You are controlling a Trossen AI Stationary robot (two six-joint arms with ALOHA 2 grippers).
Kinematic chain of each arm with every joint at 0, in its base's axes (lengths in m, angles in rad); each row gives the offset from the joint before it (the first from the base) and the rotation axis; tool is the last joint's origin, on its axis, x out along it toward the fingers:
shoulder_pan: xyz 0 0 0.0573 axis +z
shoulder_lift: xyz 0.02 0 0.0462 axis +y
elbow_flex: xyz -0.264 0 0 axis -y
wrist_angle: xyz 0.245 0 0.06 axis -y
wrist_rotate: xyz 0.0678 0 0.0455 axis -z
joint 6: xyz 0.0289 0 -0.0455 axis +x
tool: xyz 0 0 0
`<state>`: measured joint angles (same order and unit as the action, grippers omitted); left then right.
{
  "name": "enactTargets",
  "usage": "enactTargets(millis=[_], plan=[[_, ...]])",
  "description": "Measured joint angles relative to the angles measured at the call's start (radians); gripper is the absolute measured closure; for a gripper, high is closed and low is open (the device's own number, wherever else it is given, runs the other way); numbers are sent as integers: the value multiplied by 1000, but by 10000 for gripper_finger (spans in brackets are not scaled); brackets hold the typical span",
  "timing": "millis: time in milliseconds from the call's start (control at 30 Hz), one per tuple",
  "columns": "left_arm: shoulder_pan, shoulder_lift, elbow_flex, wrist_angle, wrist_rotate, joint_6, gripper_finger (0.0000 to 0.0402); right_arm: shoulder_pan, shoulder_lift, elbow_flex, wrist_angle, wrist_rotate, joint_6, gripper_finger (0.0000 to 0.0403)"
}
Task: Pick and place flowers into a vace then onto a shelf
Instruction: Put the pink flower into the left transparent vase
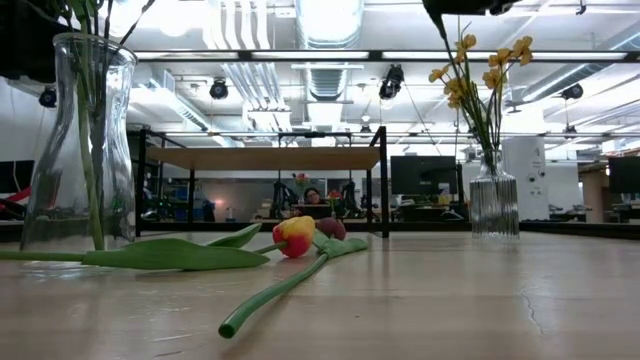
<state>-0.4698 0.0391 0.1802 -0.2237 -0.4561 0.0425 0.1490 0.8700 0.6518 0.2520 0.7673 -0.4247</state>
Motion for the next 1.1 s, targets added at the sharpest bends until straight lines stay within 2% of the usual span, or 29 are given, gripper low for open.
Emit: enactTargets(millis=[333,1100], plan=[[0,0,0,4,0,0,228,-85,8,10,14,-7,-58,390],[0,0,-1,3,0,0,228,-87,16,-48,13,-9,-20,390]])
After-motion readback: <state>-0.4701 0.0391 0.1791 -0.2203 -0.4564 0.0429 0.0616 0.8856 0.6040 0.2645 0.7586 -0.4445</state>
